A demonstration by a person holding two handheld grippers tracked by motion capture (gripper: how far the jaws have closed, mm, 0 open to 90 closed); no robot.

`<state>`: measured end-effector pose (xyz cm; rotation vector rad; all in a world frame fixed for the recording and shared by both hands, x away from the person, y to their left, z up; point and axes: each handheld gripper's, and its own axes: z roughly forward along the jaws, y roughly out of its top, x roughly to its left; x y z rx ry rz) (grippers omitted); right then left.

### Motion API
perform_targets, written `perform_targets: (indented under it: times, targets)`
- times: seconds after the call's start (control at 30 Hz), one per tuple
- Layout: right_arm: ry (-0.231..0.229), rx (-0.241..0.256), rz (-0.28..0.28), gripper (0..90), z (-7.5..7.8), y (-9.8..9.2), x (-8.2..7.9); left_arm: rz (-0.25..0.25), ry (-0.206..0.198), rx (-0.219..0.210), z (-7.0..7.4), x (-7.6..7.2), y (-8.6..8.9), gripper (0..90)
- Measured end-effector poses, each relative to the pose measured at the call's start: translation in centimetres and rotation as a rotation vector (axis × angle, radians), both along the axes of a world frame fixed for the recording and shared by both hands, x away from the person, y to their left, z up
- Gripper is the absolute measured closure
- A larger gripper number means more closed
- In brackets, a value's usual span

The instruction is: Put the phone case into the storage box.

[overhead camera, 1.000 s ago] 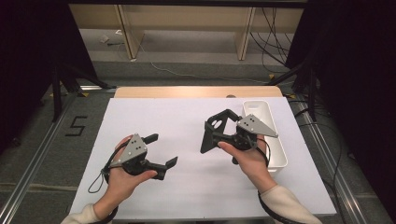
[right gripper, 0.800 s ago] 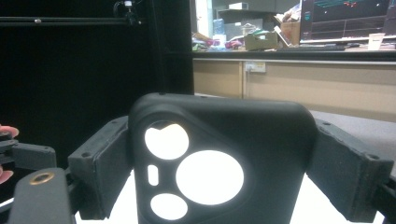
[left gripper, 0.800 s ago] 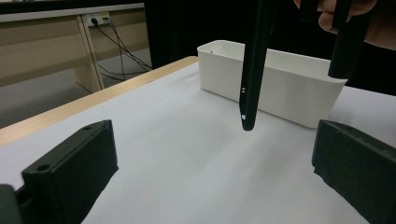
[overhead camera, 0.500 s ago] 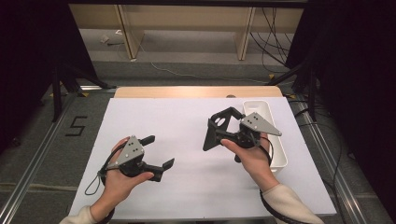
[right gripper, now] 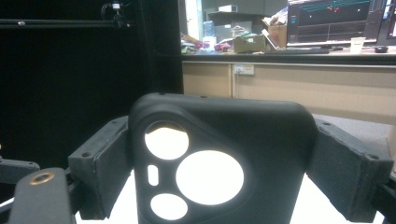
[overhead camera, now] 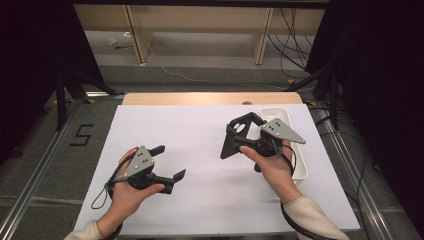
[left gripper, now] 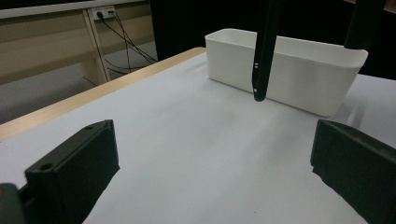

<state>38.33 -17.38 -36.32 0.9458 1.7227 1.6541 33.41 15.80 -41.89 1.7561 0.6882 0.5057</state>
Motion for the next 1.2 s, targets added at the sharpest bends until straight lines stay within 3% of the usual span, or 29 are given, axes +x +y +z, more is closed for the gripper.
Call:
perform_targets:
  times: [1.2]
  targets:
    - [-0.031, 0.011, -0.088, 15.0, 1.7, -2.6, 0.5, 0.02, -0.004, -0.012, -0.1, 0.1, 0.2, 0.5]
